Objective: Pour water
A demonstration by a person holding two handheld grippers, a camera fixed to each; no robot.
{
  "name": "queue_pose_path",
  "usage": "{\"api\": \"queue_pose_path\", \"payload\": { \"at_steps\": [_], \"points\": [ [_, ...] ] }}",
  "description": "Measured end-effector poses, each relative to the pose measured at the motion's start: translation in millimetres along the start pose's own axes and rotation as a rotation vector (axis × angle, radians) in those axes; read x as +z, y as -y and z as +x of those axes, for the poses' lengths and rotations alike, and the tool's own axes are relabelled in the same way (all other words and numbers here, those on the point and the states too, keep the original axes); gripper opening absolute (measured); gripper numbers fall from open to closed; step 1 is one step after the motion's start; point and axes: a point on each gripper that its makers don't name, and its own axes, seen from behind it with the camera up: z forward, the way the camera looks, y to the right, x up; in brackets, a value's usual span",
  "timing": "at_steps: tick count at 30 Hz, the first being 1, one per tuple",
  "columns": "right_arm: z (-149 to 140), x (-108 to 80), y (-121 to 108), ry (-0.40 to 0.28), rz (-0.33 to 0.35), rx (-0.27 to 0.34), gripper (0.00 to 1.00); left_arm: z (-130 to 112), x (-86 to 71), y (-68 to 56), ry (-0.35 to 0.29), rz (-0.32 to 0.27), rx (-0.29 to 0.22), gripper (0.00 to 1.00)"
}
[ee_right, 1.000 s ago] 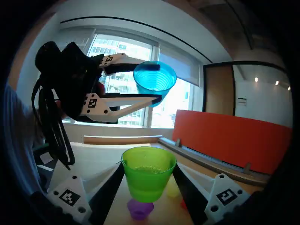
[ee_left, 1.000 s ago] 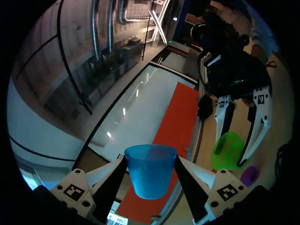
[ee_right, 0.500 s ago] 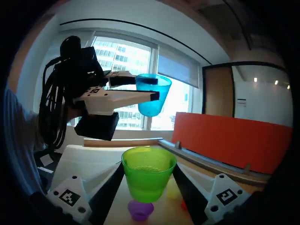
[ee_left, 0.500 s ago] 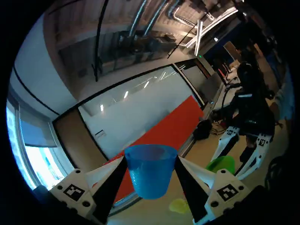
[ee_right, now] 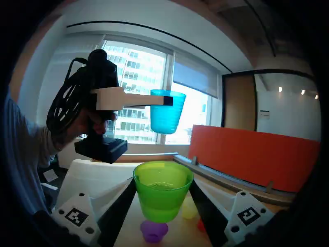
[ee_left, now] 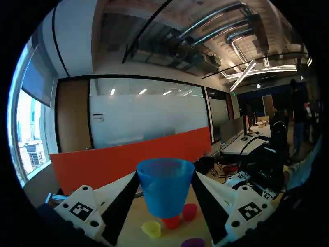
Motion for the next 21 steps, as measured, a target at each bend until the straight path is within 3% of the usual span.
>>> {"api": "queue_pose_path", "payload": {
  "at_steps": [9, 21],
  "points": [
    [1.5, -1.8, -0.9, -0.002, 0.002, 0.008, 0.9, -15.9, -2.0, 3.1, 0.046, -0.02, -0.074, 0.87],
    [0.3, -9.5, -6.9, 0.016, -0.006, 0.018, 0.9, -37.5, -7.8, 11.3, 0.081, -0.016, -0.073, 0.87]
  ]
}}
